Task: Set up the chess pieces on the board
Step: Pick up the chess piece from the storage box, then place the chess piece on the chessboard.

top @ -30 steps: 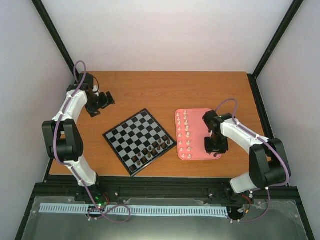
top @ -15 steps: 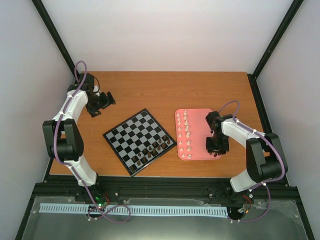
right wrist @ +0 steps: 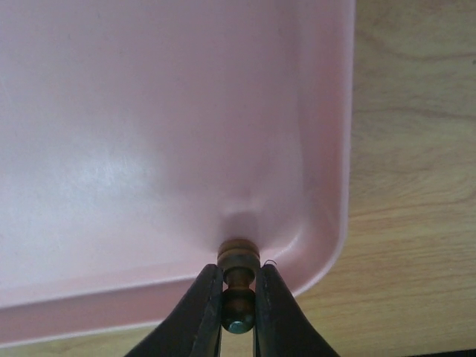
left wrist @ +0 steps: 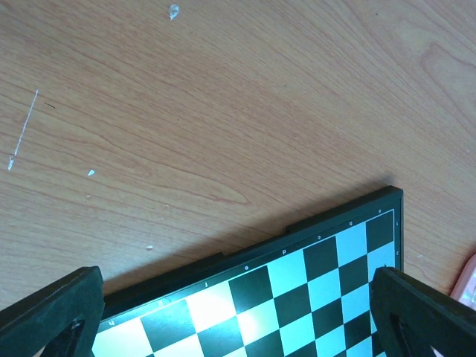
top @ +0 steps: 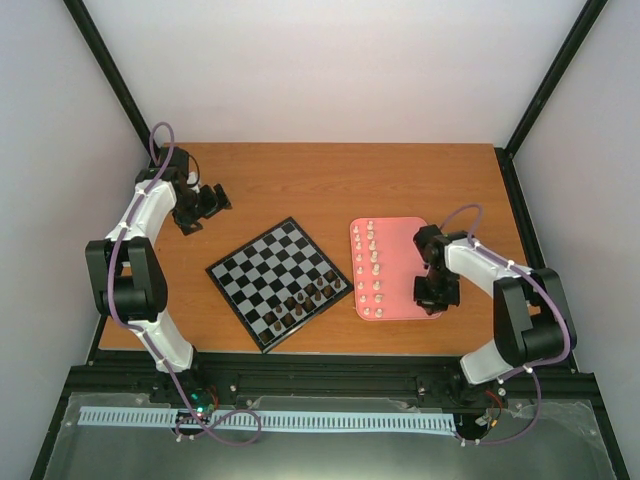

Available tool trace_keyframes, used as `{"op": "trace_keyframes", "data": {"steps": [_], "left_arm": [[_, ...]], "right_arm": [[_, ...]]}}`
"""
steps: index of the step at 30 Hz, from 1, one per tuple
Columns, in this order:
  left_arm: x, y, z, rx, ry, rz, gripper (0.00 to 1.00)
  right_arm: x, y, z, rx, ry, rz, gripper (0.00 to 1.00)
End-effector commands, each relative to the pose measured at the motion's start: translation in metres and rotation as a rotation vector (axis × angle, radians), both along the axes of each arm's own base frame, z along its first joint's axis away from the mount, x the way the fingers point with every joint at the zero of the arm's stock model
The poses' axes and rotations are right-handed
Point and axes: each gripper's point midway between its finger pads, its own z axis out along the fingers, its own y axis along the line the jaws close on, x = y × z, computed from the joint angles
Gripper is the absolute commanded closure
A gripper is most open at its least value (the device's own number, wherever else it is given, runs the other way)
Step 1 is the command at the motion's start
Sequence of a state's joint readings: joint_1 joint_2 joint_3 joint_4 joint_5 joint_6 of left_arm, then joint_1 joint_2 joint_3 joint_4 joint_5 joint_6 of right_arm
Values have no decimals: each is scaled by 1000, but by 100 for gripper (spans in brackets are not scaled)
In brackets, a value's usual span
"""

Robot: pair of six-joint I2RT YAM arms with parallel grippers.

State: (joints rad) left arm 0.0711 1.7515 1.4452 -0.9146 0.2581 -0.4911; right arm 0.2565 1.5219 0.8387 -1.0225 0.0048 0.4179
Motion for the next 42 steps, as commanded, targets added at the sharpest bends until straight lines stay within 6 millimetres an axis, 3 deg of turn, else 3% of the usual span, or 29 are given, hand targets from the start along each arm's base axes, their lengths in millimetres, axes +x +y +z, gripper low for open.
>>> {"op": "trace_keyframes", "data": {"steps": [1, 7, 13, 17, 24, 25, 26, 29, 32, 37, 42], "left_arm": [[2, -4, -3, -11, -5, -16, 0], [1, -4, -3, -14, -7, -16, 0], [1, -3, 4, -5, -26, -16, 0], [0, -2, 7, 4, -31, -11, 0], [-10, -1, -2, 2, 1, 22, 0], [-12, 0, -3, 1, 7, 25, 0], [-14, 0, -5, 2, 14, 33, 0], [-21, 9, -16, -19, 57, 86, 0], [-34, 30, -28, -59, 87, 181, 0], [-56, 72, -33, -33, 89, 326, 0], [-66, 81, -34, -68, 74, 417, 0]], "right_arm": [[-6, -3, 9, 1, -20, -41, 92], [9, 3, 29, 32, -85, -34, 97], [49, 46, 82, 154, -198, 79, 97], [63, 110, 106, 158, -200, 284, 97], [65, 263, 135, 195, -215, 653, 97], [58, 278, 126, 191, -183, 695, 97], [58, 301, 134, 220, -210, 734, 97], [44, 349, 130, 260, -204, 827, 97], [22, 381, 120, 316, -162, 882, 97], [-19, 409, 99, 370, -85, 989, 97], [-39, 420, 85, 387, -44, 1034, 97]]}}
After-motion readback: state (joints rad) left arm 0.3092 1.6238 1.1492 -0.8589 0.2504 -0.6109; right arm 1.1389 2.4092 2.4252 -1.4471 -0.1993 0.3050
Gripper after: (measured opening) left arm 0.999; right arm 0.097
